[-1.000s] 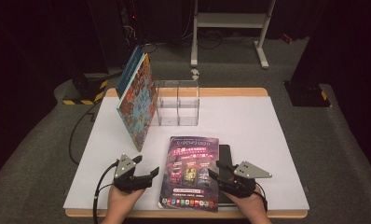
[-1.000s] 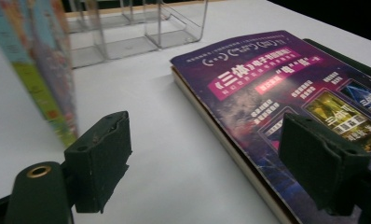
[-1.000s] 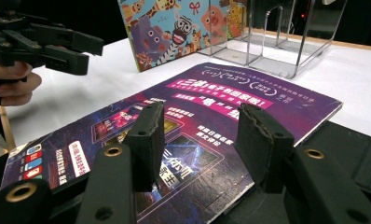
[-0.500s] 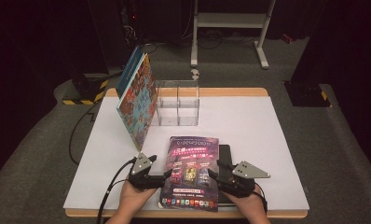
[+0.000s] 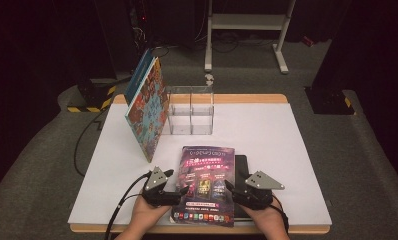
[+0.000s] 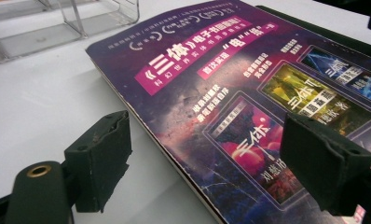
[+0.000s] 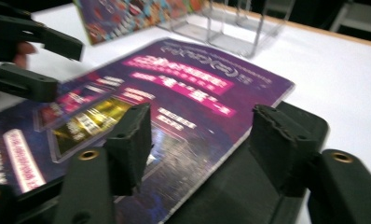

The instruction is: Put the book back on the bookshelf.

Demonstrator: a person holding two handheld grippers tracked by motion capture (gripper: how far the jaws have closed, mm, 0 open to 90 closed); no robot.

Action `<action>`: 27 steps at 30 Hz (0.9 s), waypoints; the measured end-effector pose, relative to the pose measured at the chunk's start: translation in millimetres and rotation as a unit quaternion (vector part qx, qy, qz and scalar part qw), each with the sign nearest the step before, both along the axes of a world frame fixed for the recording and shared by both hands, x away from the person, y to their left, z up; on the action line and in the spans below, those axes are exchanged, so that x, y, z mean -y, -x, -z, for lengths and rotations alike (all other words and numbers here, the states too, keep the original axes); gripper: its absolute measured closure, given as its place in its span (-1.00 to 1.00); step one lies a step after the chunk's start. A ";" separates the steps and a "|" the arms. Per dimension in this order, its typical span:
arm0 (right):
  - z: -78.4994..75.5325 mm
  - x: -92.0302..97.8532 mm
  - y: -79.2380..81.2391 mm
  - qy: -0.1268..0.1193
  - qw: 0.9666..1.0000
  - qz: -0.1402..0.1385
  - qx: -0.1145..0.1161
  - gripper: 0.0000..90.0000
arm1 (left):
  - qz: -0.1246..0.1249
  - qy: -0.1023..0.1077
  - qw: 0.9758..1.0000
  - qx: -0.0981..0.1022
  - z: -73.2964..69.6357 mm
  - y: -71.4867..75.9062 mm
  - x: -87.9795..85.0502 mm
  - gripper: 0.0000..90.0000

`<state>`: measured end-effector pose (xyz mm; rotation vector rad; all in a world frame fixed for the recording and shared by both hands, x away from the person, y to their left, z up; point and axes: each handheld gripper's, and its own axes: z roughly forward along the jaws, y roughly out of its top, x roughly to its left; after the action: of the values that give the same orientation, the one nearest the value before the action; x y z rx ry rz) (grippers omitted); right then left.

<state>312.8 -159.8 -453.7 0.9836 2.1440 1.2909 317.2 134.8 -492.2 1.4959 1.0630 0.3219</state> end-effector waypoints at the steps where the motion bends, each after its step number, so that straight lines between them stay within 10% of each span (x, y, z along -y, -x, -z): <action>1: -0.3 -0.4 -0.2 0.004 1.000 0.004 -0.002 -0.20 | 0.002 -0.003 1.000 0.001 0.6 0.6 0.6 -0.63; 27: 13.0 8.0 -6.1 0.088 0.994 0.059 -0.025 -0.05 | 0.009 -0.022 1.000 -0.004 2.0 5.2 6.5 -0.64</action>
<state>318.9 -167.8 -466.6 1.0598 2.1585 1.0147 312.0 128.3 -494.1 1.5452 1.0542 0.3297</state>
